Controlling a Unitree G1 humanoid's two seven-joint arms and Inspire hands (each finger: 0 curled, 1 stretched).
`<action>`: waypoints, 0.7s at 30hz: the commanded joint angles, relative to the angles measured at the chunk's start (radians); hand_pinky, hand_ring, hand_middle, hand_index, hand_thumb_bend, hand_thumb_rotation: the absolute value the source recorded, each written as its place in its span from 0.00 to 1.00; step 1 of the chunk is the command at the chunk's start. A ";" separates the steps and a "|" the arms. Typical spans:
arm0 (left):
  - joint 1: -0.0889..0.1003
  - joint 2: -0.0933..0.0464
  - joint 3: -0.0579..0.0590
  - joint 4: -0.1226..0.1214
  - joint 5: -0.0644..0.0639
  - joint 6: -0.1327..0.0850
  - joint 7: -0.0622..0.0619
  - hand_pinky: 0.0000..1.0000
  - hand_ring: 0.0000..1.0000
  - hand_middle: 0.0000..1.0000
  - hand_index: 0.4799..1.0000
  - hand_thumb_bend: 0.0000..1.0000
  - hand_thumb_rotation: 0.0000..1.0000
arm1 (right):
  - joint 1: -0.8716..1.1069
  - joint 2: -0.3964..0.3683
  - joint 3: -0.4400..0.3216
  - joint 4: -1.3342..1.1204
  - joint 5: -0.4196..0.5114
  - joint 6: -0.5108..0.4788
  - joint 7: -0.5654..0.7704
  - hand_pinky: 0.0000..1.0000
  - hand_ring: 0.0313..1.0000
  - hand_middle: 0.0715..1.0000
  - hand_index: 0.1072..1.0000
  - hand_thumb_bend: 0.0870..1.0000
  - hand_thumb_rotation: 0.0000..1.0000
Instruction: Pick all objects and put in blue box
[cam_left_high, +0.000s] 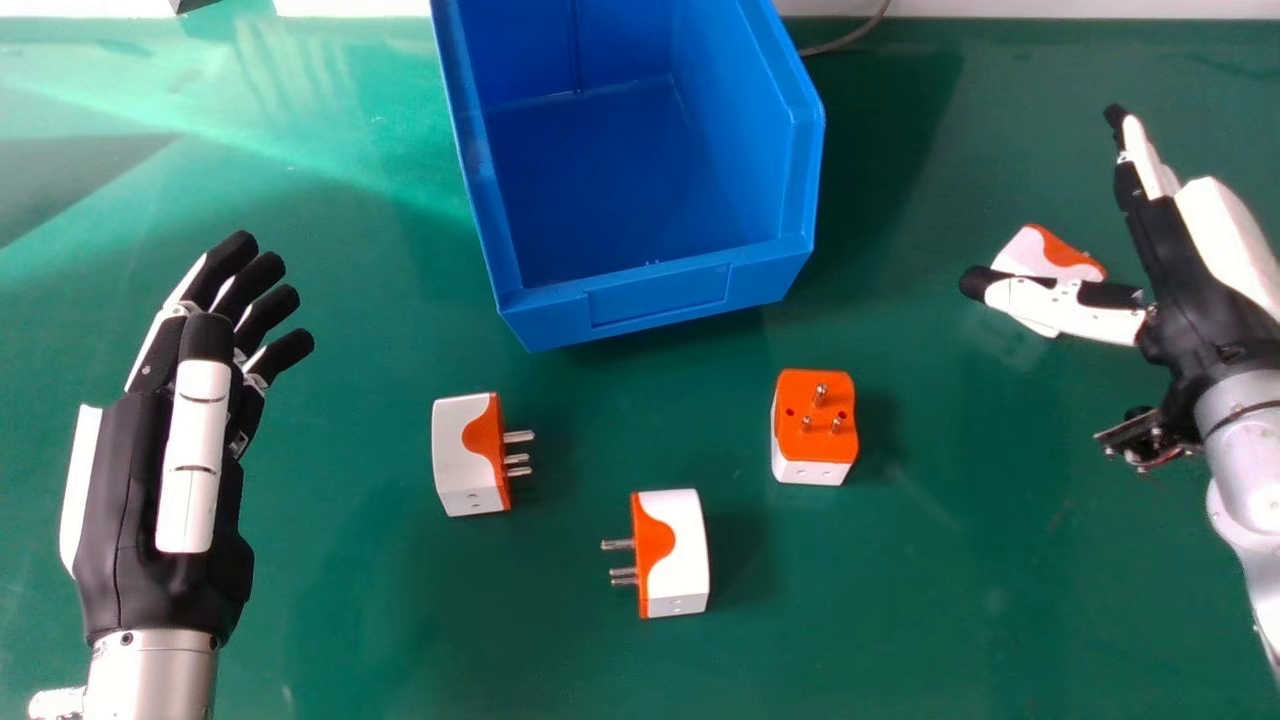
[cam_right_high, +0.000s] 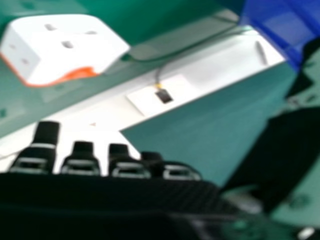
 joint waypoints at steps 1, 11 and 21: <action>-0.002 0.013 0.008 -0.017 -0.001 -0.007 -0.002 0.82 0.87 0.88 0.73 0.68 0.81 | -0.047 -0.032 0.007 0.019 0.005 0.002 -0.003 0.88 1.00 1.00 1.00 0.61 0.40; -0.001 0.020 0.010 -0.029 -0.003 -0.001 -0.004 0.82 0.86 0.87 0.72 0.68 0.82 | -0.123 -0.064 0.054 0.132 -0.009 0.025 0.005 0.88 1.00 1.00 1.00 0.63 0.38; -0.005 0.026 0.012 -0.028 -0.010 0.003 -0.013 0.82 0.86 0.87 0.72 0.68 0.81 | -0.185 -0.082 0.103 0.220 -0.004 0.049 0.044 0.87 1.00 1.00 1.00 0.62 0.37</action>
